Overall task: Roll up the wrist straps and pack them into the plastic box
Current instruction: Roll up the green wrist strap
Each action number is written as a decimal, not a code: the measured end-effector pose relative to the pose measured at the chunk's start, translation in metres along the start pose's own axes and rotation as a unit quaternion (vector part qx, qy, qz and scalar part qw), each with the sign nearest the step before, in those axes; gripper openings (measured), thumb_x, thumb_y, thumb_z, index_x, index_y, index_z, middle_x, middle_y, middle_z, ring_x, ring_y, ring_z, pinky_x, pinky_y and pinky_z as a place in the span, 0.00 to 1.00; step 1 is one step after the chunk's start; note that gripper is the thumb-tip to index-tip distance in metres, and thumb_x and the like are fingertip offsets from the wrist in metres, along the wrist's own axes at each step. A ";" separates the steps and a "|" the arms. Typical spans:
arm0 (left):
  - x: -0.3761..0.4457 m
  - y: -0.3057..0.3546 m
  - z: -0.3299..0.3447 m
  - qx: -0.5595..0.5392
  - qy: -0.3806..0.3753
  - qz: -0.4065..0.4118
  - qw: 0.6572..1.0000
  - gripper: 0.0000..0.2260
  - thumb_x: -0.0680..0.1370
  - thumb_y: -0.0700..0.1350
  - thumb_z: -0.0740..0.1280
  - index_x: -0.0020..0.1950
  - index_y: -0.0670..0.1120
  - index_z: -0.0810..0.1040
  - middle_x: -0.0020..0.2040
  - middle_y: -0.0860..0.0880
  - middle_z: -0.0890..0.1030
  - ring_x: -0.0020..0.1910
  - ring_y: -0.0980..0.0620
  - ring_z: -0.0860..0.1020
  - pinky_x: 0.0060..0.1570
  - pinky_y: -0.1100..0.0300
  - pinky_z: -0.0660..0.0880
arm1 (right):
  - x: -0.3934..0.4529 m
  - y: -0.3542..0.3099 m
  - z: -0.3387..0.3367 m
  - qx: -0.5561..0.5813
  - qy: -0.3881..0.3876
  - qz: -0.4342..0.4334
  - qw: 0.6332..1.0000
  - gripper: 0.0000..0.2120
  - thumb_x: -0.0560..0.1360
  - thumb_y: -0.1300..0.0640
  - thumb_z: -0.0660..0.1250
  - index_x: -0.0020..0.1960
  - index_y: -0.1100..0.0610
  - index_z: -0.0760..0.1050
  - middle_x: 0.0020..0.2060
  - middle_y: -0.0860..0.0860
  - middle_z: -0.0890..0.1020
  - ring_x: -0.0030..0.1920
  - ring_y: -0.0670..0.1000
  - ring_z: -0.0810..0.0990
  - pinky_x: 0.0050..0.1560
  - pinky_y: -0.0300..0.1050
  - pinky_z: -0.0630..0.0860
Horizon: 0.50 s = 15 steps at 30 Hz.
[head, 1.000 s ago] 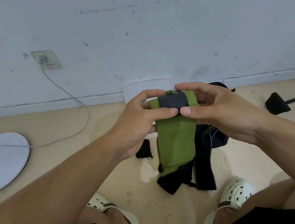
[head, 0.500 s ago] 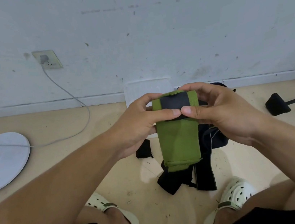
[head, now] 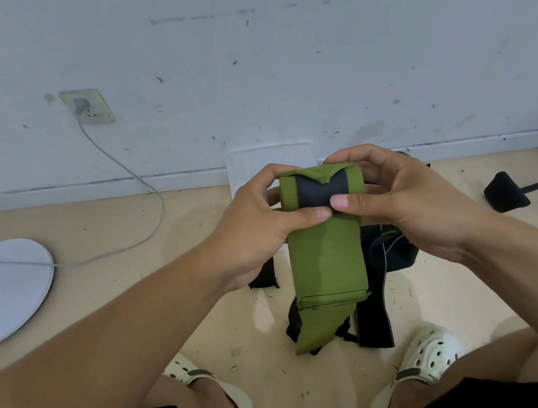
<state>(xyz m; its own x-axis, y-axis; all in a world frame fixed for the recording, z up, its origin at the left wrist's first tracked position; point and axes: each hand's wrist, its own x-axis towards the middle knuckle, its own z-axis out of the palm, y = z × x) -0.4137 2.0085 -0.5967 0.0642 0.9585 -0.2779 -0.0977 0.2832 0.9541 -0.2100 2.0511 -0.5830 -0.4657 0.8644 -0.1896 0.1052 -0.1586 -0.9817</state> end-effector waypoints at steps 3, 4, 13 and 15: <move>0.001 -0.001 0.000 0.025 0.007 0.029 0.999 0.21 0.71 0.32 0.79 0.59 0.49 0.80 0.52 0.47 0.85 0.50 0.51 0.85 0.52 0.54 0.83 | 0.000 0.001 0.001 0.013 -0.010 0.034 0.999 0.22 0.71 0.49 0.73 0.65 0.52 0.79 0.56 0.50 0.86 0.56 0.54 0.86 0.57 0.53 0.84; 0.001 -0.001 0.000 0.028 0.009 0.037 0.999 0.22 0.70 0.32 0.79 0.59 0.49 0.79 0.51 0.48 0.85 0.49 0.52 0.85 0.51 0.56 0.82 | 0.000 0.001 0.003 0.010 -0.017 0.046 0.999 0.23 0.72 0.45 0.72 0.65 0.51 0.79 0.58 0.51 0.86 0.58 0.55 0.86 0.59 0.55 0.83; 0.000 -0.003 -0.002 0.053 0.012 0.043 0.998 0.23 0.70 0.32 0.80 0.57 0.53 0.80 0.58 0.45 0.84 0.52 0.51 0.85 0.55 0.55 0.82 | -0.001 0.002 0.007 0.014 -0.027 0.054 0.998 0.19 0.73 0.47 0.71 0.62 0.52 0.80 0.56 0.55 0.86 0.54 0.59 0.86 0.62 0.64 0.79; 0.001 -0.003 -0.002 0.053 0.018 0.020 0.998 0.22 0.70 0.36 0.81 0.59 0.51 0.80 0.59 0.46 0.84 0.55 0.48 0.85 0.58 0.49 0.83 | -0.001 0.001 0.007 0.029 -0.011 0.042 0.999 0.17 0.72 0.50 0.72 0.60 0.52 0.81 0.55 0.57 0.86 0.52 0.58 0.86 0.62 0.66 0.79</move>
<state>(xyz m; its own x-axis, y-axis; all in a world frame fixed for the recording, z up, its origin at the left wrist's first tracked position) -0.4155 2.0084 -0.6002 0.0272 0.9700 -0.2416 0.0053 0.2415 0.9704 -0.2161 2.0468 -0.5842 -0.4766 0.8360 -0.2718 0.0951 -0.2583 -0.9614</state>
